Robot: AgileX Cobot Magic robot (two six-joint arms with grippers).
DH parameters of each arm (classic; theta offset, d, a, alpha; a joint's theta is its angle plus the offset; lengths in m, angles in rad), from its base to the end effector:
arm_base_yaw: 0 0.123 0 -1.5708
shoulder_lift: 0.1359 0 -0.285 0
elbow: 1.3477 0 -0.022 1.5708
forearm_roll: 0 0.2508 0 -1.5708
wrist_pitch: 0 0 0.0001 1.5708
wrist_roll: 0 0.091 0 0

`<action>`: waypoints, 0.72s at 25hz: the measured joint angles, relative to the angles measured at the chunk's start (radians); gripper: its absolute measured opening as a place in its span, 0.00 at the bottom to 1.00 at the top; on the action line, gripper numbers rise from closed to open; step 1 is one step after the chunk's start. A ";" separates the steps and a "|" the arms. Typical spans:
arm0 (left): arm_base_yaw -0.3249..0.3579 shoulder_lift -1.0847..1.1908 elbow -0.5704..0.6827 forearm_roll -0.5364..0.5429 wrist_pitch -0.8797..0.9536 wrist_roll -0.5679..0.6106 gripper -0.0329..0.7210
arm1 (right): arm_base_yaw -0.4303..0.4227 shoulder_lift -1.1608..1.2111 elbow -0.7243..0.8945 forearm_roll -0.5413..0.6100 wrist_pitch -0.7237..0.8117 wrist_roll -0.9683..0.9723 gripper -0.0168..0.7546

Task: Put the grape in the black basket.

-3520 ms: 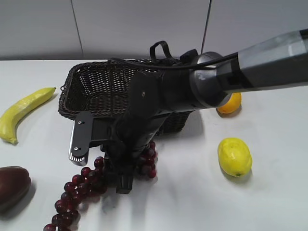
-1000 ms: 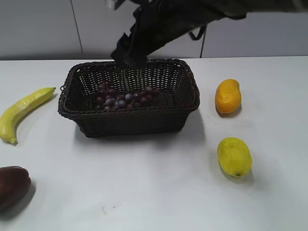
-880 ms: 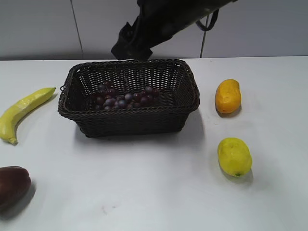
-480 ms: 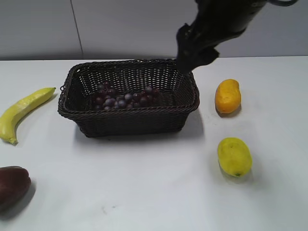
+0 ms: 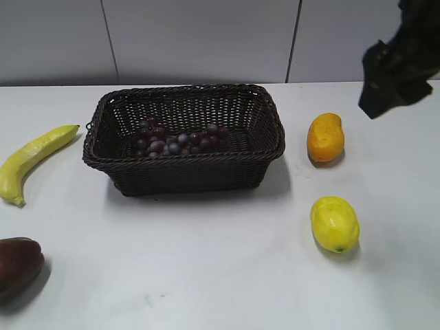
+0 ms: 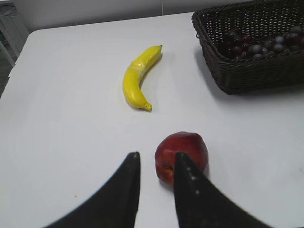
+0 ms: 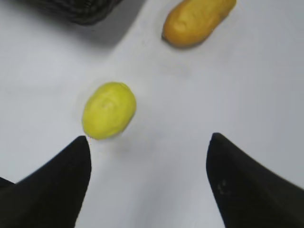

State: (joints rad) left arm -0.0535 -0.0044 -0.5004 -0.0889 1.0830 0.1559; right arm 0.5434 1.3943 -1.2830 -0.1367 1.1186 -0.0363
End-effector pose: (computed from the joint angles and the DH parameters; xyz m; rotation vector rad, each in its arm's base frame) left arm -0.0070 -0.0068 0.2758 0.2207 2.0469 -0.0433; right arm 0.2432 0.1339 0.3416 -0.8126 2.5687 -0.0306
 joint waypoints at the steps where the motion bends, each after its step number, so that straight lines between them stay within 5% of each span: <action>1: 0.000 0.000 0.000 0.000 0.000 0.000 0.35 | -0.009 -0.031 0.042 -0.003 -0.010 0.009 0.77; 9: 0.000 0.000 0.000 0.000 0.000 0.000 0.35 | -0.015 -0.356 0.372 -0.007 -0.153 0.128 0.76; 18: 0.000 0.000 0.000 0.000 0.000 0.000 0.35 | -0.015 -0.837 0.607 -0.022 -0.149 0.216 0.76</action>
State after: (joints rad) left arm -0.0535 -0.0044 -0.5004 -0.0889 1.0830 0.1559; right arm 0.5282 0.5571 -0.6763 -0.1586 0.9698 0.1801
